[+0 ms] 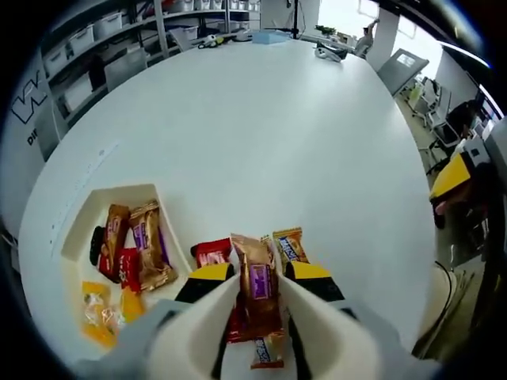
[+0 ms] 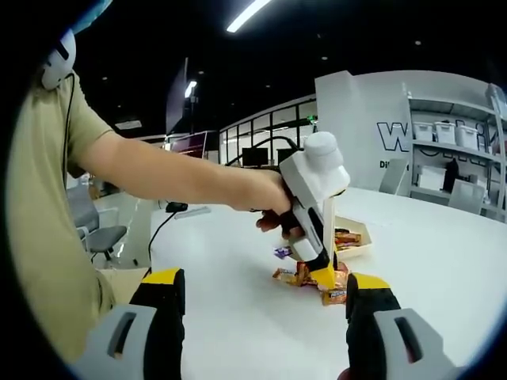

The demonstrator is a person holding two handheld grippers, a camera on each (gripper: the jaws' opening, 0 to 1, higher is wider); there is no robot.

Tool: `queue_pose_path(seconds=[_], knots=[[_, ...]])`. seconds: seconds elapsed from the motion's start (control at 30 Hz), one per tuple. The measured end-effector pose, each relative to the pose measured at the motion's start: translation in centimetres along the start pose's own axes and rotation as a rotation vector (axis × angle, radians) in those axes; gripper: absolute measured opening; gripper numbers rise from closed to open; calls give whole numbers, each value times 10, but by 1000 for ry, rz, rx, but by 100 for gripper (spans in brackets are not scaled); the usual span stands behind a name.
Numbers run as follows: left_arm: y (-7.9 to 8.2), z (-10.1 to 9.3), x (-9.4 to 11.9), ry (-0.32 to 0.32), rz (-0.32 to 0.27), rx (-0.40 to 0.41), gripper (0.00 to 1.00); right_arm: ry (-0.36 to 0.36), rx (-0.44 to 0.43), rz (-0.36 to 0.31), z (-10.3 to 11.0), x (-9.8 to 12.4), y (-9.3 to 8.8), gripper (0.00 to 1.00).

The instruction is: Place the target food into the container with the food tongs after gripping and lifting it, then release it inside without dropping or visibly crushing the food.

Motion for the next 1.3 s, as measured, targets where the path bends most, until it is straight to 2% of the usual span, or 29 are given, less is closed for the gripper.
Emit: queue_pose_path(seconds=[0.33, 0.7, 0.87, 1.3], knots=[[-4, 2, 5, -11, 0, -12, 23, 3, 0, -2, 1, -1, 0, 82], [4, 8, 30, -40, -25, -42, 22, 7, 2, -6, 1, -2, 1, 82], [10, 14, 47, -48, -43, -60, 22, 7, 3, -7, 2, -3, 2, 82], [11, 37, 67, -33, -55, -54, 22, 10, 7, -10, 3, -3, 3, 82]])
Point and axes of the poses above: the point that each gripper's makers call its tool centre point, and the gripper's own axes: x roughly backward along the fingers, z roughly to its left, y roughly out of its top, the point moved 10 cm from there along x, roughly backward along the fingers, and after that the axes turned 6 degrees about y, right-handed, at the moved point
